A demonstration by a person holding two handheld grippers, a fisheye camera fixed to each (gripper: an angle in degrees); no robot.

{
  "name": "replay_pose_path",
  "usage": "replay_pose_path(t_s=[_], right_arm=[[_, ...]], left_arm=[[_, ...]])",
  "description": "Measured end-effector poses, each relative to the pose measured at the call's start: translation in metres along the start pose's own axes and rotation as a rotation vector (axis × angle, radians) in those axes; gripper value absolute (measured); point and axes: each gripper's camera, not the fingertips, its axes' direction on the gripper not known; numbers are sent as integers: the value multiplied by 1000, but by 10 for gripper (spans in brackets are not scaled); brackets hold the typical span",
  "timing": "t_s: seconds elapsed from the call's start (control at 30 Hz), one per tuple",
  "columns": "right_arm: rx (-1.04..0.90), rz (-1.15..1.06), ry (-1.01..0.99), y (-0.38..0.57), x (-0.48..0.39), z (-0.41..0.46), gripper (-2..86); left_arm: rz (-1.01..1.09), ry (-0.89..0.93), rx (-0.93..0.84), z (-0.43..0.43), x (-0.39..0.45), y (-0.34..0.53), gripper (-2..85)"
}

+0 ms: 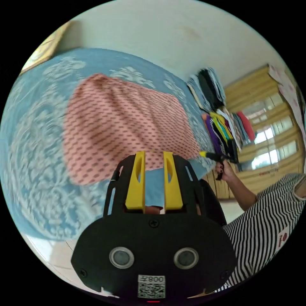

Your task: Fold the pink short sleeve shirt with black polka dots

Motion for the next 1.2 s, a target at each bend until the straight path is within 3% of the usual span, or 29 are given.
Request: replay_pose_path(t_s=[0.13, 0.23, 0.37, 0.5, 0.8, 0.97, 1.1, 1.2], right_arm=[[11, 4, -35, 18, 16, 6, 64], [4, 3, -39, 23, 22, 12, 63], [-37, 8, -3, 30, 32, 24, 48], [-41, 18, -14, 38, 42, 26, 22], [-79, -28, -113, 56, 46, 23, 6], [-86, 80, -176, 60, 69, 43, 4], [-52, 83, -216, 62, 72, 39, 4], [-30, 78, -262, 60, 67, 37, 4]], left_arm=[[-206, -71, 87, -47, -62, 28, 113], [-235, 42, 37, -38, -77, 30, 115], [-231, -43, -51, -29, -66, 29, 68], [-212, 22, -51, -51, -54, 40, 13], [-212, 42, -12, -104, -21, 71, 5], [-264, -23, -49, -96, 0, 75, 20], [-109, -90, 57, -124, 63, 66, 47], [119, -16, 28, -111, 140, 52, 70]])
